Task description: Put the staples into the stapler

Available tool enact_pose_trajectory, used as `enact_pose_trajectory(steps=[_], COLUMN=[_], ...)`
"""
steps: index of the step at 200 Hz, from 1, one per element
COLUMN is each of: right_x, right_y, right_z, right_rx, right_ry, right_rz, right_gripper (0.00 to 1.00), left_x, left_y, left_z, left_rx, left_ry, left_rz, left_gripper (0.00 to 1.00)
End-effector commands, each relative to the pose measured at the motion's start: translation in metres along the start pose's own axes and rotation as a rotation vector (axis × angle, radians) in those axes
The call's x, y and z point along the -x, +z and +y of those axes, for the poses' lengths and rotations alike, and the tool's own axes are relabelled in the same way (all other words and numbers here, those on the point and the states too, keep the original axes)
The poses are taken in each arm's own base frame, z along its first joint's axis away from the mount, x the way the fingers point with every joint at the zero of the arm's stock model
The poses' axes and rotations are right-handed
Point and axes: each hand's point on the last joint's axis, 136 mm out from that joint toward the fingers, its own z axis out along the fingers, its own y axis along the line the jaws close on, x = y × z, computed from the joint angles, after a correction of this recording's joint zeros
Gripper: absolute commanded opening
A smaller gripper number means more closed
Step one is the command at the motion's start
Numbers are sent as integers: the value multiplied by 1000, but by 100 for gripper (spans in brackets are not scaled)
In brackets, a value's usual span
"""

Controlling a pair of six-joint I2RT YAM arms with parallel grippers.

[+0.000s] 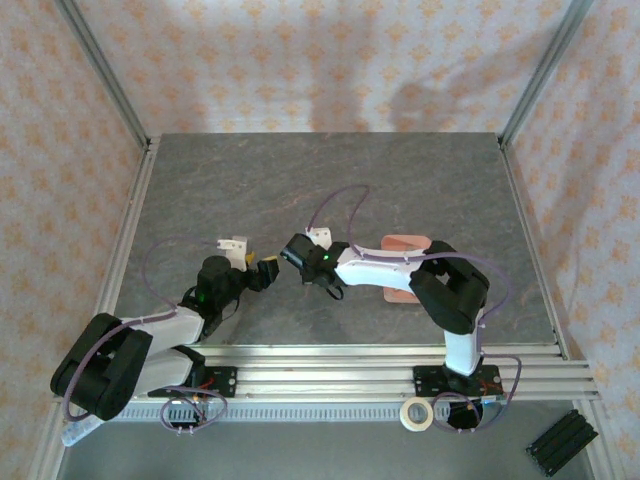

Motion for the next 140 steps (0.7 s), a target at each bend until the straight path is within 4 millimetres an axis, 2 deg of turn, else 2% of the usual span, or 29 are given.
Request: enact_pose_trajectory(steps=[1,76,120,140], right_x=[-25,-22,-12,-2], right_y=[6,12,6,-3], right_z=[-17,-25,-22,-16], right_rx=[-77,-169,-142,-105], right_ry=[-65,-61,-19,-10], right_rz=[81,83,50,21], right_gripper=[12,11,11,11], left_x=[10,11,12,13], left_y=[0,-1,-1,0], left_z=[-7,-7,-7,-8], left_rx=[-17,-13,-12,-12], left_ry=[32,35,39,40], left_rz=[-22,-24,-23,-25], left_gripper=[74,74,75,75])
